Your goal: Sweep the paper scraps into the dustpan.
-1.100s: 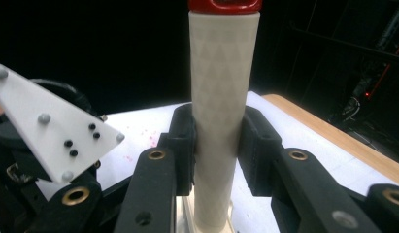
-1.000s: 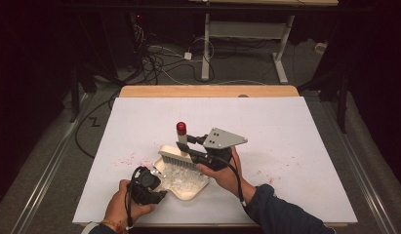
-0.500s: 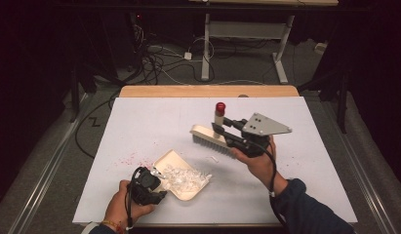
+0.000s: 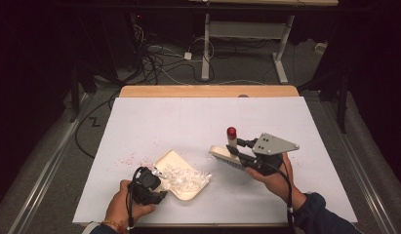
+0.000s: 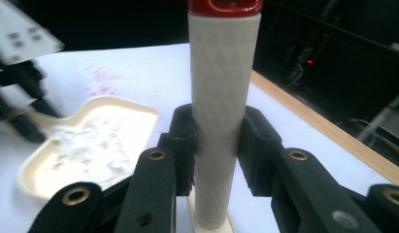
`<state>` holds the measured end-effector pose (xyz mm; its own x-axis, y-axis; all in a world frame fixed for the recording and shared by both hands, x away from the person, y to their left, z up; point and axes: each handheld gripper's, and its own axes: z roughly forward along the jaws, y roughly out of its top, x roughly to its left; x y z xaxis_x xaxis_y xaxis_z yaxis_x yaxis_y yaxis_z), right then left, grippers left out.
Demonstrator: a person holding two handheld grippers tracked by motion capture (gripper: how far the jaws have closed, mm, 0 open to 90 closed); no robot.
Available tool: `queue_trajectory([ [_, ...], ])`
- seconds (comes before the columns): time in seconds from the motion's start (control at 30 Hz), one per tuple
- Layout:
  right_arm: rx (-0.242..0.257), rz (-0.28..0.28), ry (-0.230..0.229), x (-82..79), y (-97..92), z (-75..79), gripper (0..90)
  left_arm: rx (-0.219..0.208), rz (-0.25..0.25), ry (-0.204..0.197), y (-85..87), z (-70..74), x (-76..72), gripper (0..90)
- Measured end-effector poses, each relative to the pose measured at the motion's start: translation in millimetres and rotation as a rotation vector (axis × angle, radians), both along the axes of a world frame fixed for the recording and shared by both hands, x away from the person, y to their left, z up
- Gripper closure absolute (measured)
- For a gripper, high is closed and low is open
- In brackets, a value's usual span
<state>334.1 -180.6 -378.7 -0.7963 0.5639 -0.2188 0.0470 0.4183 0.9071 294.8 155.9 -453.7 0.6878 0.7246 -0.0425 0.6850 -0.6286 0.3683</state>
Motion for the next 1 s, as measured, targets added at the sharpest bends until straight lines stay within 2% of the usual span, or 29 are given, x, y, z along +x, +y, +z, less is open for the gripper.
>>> queue_trajectory([
  [0.07,0.001,0.042,-0.001,-10.4,13.6,-0.4,70.7,0.001,0.000,0.000,-0.1,-0.1,0.2,62.7],
  [0.17,0.033,0.105,0.039,-17.5,29.3,0.6,70.7,-0.001,0.000,0.001,-0.2,-0.1,0.4,62.7],
  [0.23,0.034,0.116,0.033,-19.9,35.4,0.7,70.7,-0.001,0.001,-0.001,-0.3,-0.3,0.3,62.7],
  [0.27,0.034,0.149,0.026,-22.8,47.3,0.7,70.7,-0.001,0.001,-0.003,-0.4,-0.4,0.1,62.7],
  [0.3,0.034,0.149,0.026,-22.8,47.3,0.7,70.7,-0.002,0.002,-0.003,-0.4,-0.5,0.1,62.7],
  [0.33,0.050,0.170,0.027,-24.1,57.4,1.6,70.7,0.000,0.000,-0.002,-0.4,-0.3,0.3,62.7],
  [0.5,0.081,0.197,0.007,-25.2,65.2,9.4,70.7,-0.004,-0.001,-0.002,-0.4,-0.6,0.8,62.7],
  [0.6,0.100,0.184,-0.010,-23.3,59.7,15.2,70.7,-0.006,-0.004,-0.004,0.3,-0.7,0.7,62.7],
  [0.8,0.131,0.117,-0.026,-12.9,39.9,21.9,70.7,-0.003,-0.005,-0.005,0.0,-0.6,0.5,62.7],
  [0.87,0.138,0.063,-0.024,-3.4,26.5,23.3,70.7,-0.004,-0.002,-0.005,-0.3,-0.7,0.5,62.7],
  [1.0,0.091,-0.040,-0.079,9.1,16.3,15.7,70.7,-0.002,-0.003,-0.005,-0.4,-0.6,0.5,62.7],
])
